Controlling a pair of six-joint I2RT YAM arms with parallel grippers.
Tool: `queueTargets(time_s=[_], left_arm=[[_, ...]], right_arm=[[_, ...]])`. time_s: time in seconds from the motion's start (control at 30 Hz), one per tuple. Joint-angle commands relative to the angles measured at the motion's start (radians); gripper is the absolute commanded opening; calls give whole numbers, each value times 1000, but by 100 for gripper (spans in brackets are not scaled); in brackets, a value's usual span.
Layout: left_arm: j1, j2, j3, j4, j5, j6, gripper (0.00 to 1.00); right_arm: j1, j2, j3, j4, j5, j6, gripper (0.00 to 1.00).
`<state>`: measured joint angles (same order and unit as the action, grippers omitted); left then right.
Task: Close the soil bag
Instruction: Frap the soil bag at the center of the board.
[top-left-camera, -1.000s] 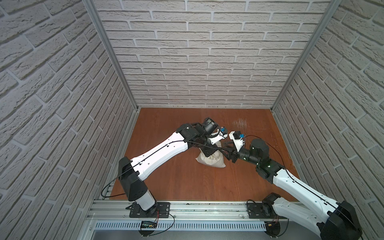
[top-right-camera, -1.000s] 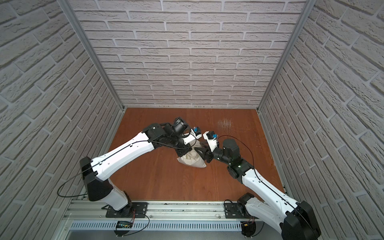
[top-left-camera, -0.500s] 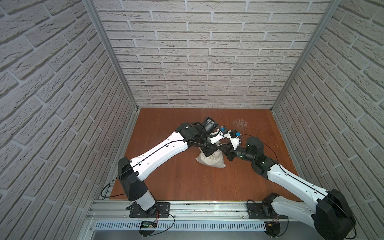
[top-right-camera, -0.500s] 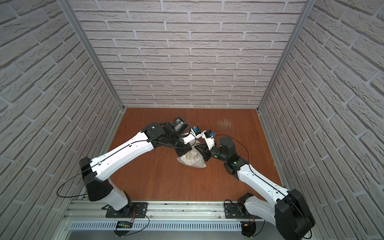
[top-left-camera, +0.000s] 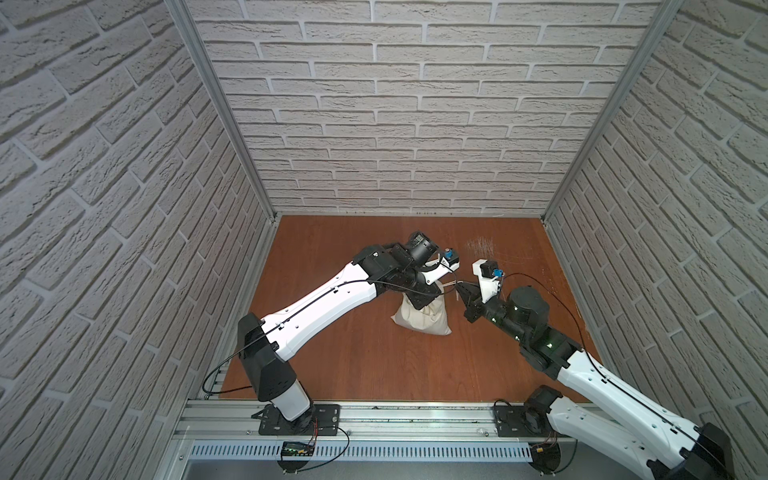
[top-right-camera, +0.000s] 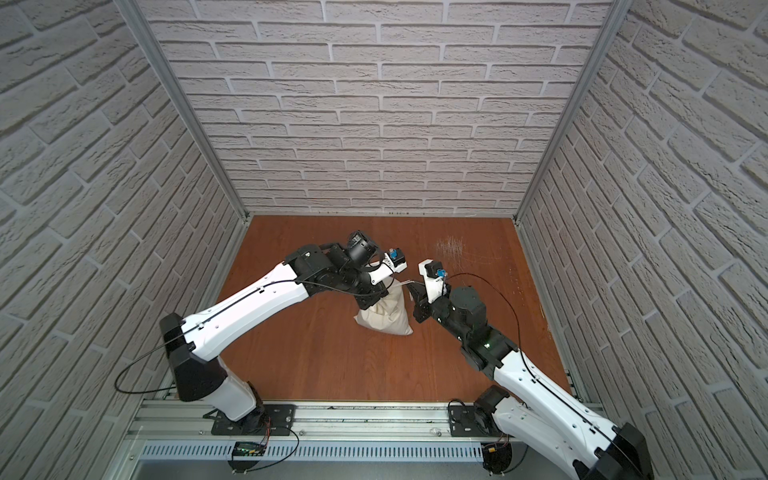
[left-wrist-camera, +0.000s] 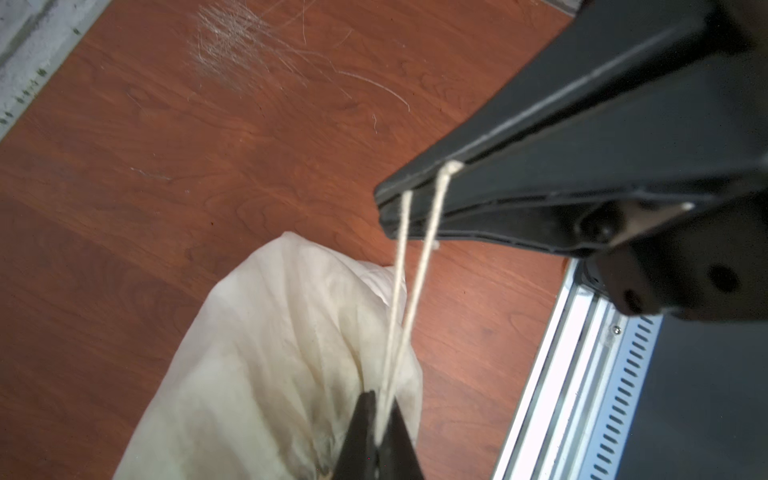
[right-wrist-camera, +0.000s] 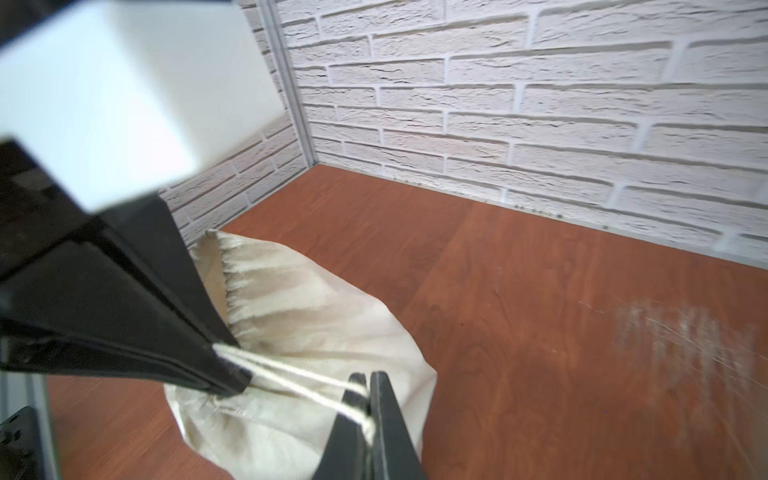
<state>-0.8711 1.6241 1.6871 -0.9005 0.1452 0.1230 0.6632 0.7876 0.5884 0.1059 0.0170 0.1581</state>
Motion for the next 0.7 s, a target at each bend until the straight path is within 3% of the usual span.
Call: queueTargets(time_s=[0.0,0.13,0.47,0.67], left_arm=[[1,6,18,-56,-67,4,6],[9,15,26,-16,-118,-19,6],[50,-47,23,37,-263,-149,7],[60,-104,-40,52,-250,-183,10]], right_arm=[[2,-82,60,-43,279,-23,3],[45,-77,167,-39,226,-67,3],[78,145,469,-104,192,-200,3],[78,260,636,-148,149,-235,3]])
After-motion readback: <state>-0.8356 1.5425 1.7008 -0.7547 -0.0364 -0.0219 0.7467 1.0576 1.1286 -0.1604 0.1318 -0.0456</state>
